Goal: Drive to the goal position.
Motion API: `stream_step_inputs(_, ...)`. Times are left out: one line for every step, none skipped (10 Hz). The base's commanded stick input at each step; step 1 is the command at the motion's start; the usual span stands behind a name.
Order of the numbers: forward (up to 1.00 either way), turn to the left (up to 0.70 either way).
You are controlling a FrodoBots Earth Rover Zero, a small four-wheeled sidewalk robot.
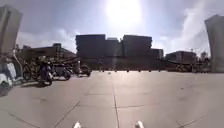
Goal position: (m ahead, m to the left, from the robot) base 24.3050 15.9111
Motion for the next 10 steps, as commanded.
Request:
stream_step_inputs(0.7, 0.0)
stream_step_inputs(0.7, 0.0)
stream_step_inputs(0.7, 0.0)
stream_step_inputs(0.7, 0.0)
stream_step_inputs(0.7, 0.0)
stream_step_inputs(0.7, 0.0)
stream_step_inputs(0.7, 0.0)
stream_step_inputs(0.7, 0.0)
stream_step_inputs(0.7, 0.0)
stream_step_inputs(0.7, 0.0)
